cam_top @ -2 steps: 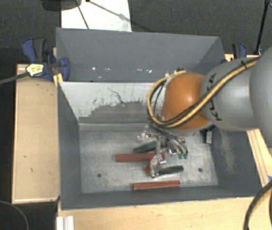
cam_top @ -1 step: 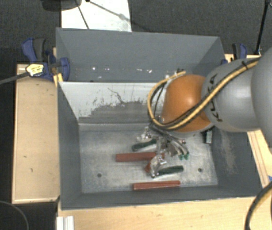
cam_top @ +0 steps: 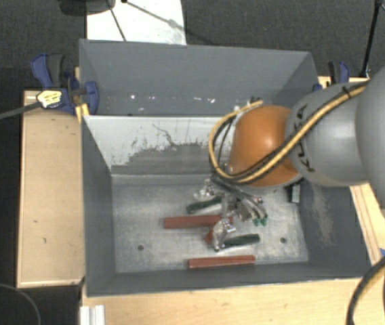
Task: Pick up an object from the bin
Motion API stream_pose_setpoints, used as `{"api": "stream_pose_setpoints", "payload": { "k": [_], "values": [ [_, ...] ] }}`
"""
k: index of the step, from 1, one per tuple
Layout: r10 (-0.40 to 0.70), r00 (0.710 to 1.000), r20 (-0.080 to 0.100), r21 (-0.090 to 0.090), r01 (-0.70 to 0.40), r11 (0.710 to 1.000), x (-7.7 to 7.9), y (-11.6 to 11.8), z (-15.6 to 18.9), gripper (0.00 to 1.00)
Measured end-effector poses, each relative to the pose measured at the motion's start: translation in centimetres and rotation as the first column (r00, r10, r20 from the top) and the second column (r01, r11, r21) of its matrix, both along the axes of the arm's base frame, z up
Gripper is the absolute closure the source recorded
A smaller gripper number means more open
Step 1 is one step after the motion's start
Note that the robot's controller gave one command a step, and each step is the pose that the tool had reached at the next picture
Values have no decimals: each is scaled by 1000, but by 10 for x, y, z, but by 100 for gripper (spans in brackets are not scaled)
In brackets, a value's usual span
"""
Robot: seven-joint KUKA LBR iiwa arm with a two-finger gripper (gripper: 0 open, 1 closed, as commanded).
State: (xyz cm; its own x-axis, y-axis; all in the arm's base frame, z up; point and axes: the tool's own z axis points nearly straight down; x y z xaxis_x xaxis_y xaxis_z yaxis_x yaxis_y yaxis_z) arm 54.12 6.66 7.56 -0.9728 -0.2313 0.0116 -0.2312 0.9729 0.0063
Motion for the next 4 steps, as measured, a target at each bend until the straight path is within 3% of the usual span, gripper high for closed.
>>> {"api": "stream_pose_setpoints", "payload": {
  "k": [2,4],
  "values": [
    [1,1000,1,-2,-1,1000,-3,-1,20,100],
    [1,1000,18,-2,-1,1000,1,-1,52,100]
  ]
}}
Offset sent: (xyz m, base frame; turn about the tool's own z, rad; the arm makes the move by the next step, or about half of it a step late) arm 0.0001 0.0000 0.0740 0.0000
